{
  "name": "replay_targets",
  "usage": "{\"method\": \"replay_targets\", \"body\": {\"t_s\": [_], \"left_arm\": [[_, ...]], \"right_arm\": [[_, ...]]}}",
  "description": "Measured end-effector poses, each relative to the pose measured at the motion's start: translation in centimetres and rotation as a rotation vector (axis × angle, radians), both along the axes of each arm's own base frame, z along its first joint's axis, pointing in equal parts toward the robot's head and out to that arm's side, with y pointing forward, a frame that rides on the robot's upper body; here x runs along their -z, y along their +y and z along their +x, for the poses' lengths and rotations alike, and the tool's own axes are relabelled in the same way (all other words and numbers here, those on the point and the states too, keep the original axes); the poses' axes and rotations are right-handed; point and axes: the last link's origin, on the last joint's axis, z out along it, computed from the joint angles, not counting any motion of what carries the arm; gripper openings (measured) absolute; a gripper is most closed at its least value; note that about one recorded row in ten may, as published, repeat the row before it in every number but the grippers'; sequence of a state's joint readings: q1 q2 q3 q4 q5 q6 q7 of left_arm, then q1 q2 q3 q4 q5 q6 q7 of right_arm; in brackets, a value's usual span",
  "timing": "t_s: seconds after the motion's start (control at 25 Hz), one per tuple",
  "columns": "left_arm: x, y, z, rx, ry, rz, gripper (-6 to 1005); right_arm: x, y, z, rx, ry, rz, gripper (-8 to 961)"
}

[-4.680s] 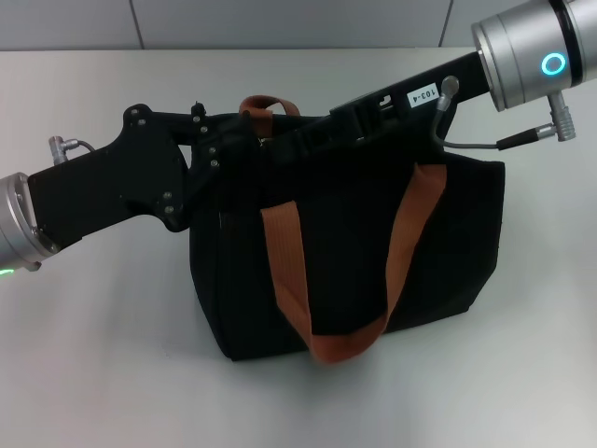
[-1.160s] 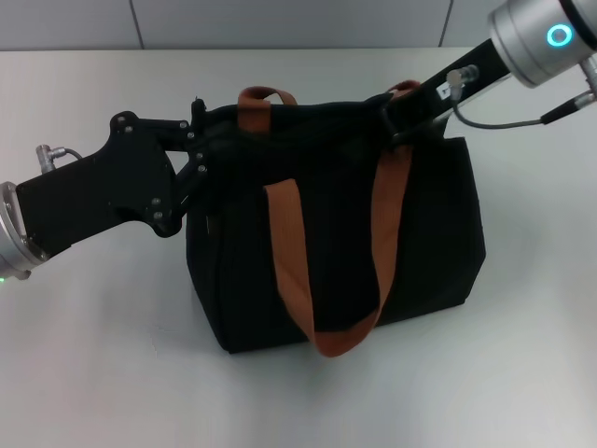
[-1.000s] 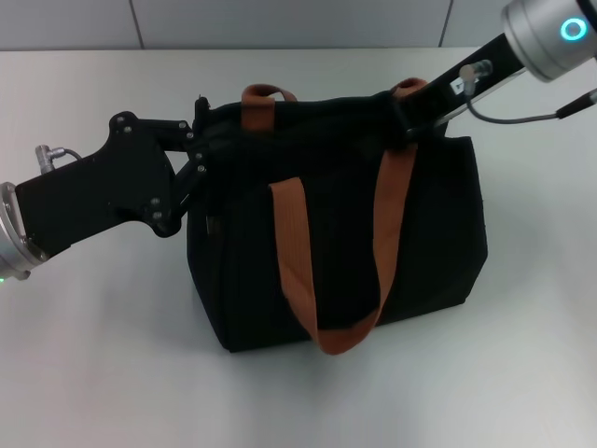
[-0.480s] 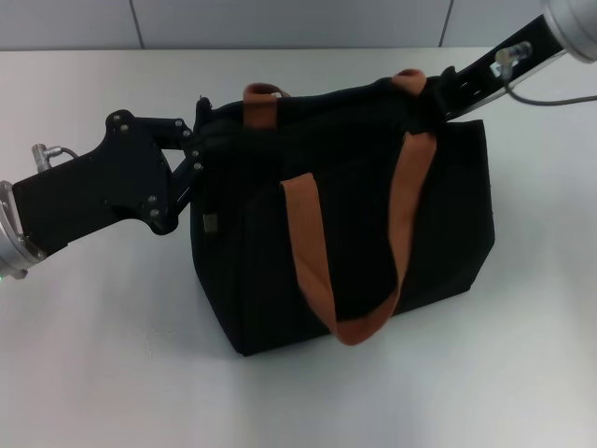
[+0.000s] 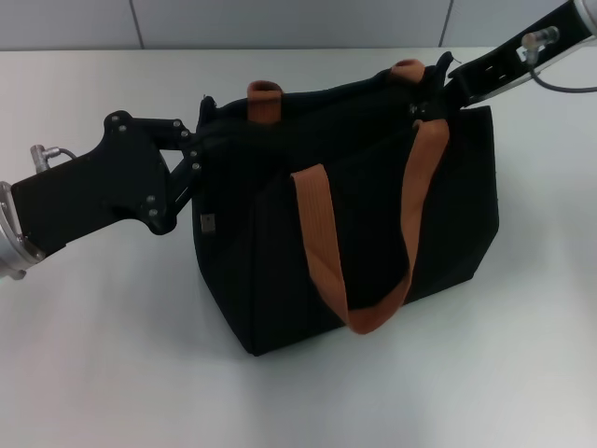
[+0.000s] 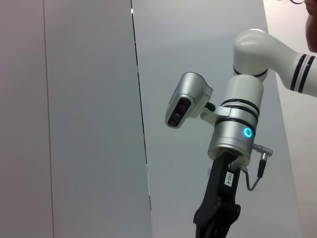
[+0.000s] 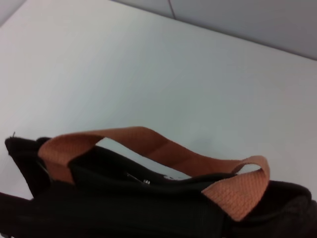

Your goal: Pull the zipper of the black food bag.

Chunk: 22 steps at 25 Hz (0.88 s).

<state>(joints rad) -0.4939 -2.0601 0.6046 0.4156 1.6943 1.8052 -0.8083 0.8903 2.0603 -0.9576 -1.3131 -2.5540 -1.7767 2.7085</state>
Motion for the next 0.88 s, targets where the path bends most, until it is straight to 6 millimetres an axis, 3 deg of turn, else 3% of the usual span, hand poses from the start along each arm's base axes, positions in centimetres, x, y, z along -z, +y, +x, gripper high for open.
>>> {"method": "replay_targets", "body": {"t_s": [0.28,0.6,0.72,0.84,0.88], "left_arm": [[0.0,0.0,0.0,0.0,0.0,-0.003,49],[0.1,0.0,0.0,-0.001,0.0,-0.007,50],[0.1,0.0,0.0,-0.001,0.0,-0.007,50],[0.2,-0.1,0.1,-0.001,0.0,-0.012,50],[0.2,-0.1,0.1,-0.001,0.0,-0.012,50]], "right_arm": [[-1.0,-0.5,-0.2,-0.068,0.154,0.013,60],[-3.1,-1.9,1.0,-0.228,0.496,0.02,82],[-3.8,-2.8,2.5,-0.31,0.627,0.021,206],[-4.5,-4.0,5.6,-0.386,0.773,0.048,334],[-4.5,-4.0,5.6,-0.386,0.773,0.048,380]]}}
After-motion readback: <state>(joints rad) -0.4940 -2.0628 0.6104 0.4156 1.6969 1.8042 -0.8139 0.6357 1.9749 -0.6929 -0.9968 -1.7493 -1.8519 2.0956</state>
